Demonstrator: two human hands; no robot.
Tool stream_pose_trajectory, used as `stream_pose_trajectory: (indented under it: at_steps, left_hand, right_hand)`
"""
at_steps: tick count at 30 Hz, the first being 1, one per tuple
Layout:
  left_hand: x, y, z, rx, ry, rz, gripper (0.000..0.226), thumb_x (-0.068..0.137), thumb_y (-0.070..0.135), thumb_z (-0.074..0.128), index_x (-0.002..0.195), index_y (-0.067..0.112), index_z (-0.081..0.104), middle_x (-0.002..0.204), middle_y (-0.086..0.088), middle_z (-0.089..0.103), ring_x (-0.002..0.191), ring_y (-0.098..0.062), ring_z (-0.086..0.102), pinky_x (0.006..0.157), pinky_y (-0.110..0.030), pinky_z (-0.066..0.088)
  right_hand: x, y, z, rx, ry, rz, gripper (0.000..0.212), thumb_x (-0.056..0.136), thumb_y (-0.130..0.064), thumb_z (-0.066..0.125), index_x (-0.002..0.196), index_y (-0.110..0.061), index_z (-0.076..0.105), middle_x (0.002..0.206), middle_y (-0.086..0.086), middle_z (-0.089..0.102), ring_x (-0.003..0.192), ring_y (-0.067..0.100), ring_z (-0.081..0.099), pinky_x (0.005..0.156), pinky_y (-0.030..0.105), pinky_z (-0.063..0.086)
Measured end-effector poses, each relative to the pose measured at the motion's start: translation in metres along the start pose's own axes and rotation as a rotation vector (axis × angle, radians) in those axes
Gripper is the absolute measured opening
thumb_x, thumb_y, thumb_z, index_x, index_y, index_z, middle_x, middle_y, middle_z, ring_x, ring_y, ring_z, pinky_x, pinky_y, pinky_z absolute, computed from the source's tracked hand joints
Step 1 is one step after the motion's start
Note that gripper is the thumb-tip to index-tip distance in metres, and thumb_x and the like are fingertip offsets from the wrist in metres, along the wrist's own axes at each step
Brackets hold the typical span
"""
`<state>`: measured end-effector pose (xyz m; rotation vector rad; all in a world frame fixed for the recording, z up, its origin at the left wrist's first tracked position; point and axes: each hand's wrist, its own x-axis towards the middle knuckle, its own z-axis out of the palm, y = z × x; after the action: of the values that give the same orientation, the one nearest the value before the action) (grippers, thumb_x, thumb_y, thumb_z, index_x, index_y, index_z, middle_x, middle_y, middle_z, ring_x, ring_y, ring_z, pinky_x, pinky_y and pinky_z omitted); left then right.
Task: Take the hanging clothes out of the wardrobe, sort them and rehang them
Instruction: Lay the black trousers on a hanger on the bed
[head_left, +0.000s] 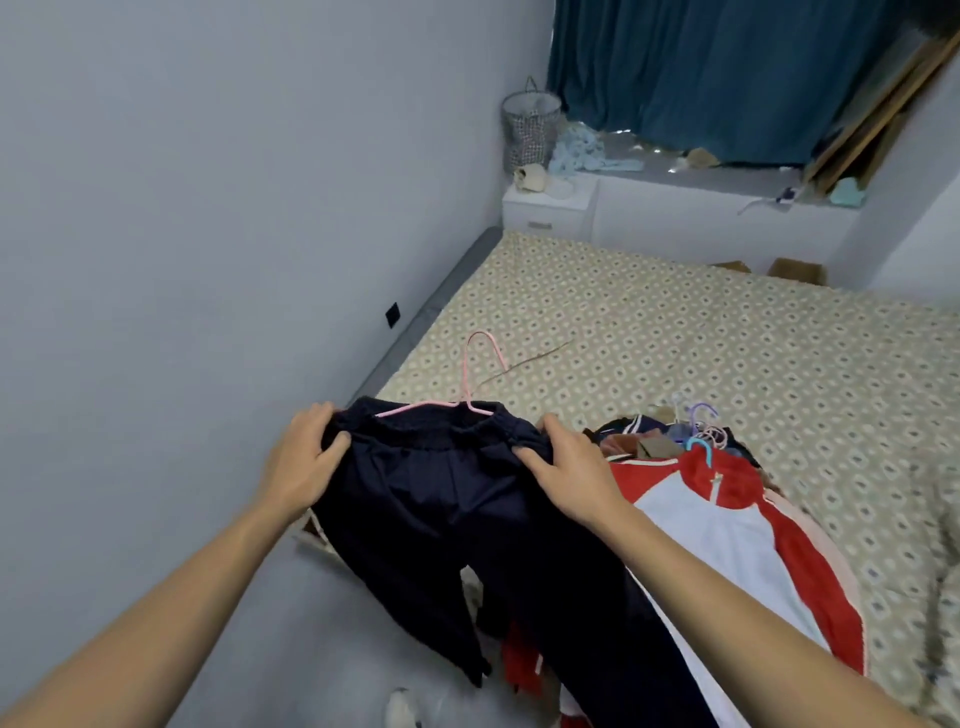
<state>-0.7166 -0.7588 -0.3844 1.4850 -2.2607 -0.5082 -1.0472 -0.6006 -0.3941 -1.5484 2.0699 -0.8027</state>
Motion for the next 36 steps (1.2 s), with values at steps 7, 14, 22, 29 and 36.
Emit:
stream_pose_trajectory:
  at_steps: [7, 14, 22, 29, 36]
  left_hand:
    - [0.041, -0.104, -0.022, -0.055, 0.07, -0.038, 0.027, 0.094, 0.041, 0.043, 0.089, 0.015, 0.05, 0.083, -0.001, 0.057, 0.077, -0.026, 0.054, 0.068, -0.044, 0.043]
    - [0.135, -0.194, -0.031, -0.11, 0.087, -0.005, 0.029, 0.096, 0.037, 0.044, 0.081, 0.012, 0.043, 0.072, -0.001, 0.05, 0.068, -0.025, 0.049, 0.062, -0.043, 0.039]
    - [0.238, -0.225, 0.004, -0.111, -0.037, 0.029, 0.025, 0.104, 0.02, 0.055, 0.083, 0.013, 0.043, 0.072, -0.001, 0.051, 0.067, -0.024, 0.05, 0.063, -0.043, 0.04]
    - [0.301, -0.221, 0.08, -0.081, -0.233, 0.086, 0.02, 0.105, 0.026, 0.055, 0.088, 0.02, 0.044, 0.083, 0.003, 0.049, 0.079, -0.024, 0.052, 0.069, -0.04, 0.04]
    - [0.387, -0.223, 0.185, 0.249, -0.287, 0.065, 0.025, 0.106, 0.035, 0.049, 0.097, 0.012, 0.051, 0.1, -0.01, 0.056, 0.093, -0.034, 0.058, 0.08, -0.046, 0.042]
  right_hand:
    - [0.074, -0.058, 0.075, 0.042, -0.123, -0.035, 0.031, 0.099, -0.047, 0.061, 0.123, -0.034, 0.046, 0.097, -0.007, 0.067, 0.097, 0.026, 0.066, 0.083, 0.046, 0.051]
    - [0.153, -0.057, 0.129, -0.104, -0.234, 0.039, 0.029, 0.104, -0.052, 0.049, 0.121, -0.03, 0.057, 0.114, -0.006, 0.068, 0.107, 0.022, 0.064, 0.088, 0.044, 0.05]
    - [0.22, -0.062, 0.147, -0.072, -0.072, 0.149, 0.027, 0.107, -0.05, 0.049, 0.108, -0.023, 0.055, 0.099, -0.003, 0.065, 0.089, 0.017, 0.059, 0.07, 0.039, 0.039]
    - [0.273, 0.005, 0.165, -0.112, -0.045, 0.335, 0.022, 0.106, -0.037, 0.055, 0.095, -0.019, 0.046, 0.091, 0.003, 0.058, 0.083, 0.026, 0.051, 0.065, 0.04, 0.03]
    - [0.36, 0.114, 0.21, -0.138, -0.103, 0.422, 0.016, 0.105, -0.032, 0.053, 0.101, -0.018, 0.049, 0.095, 0.004, 0.06, 0.089, 0.03, 0.058, 0.076, 0.047, 0.05]
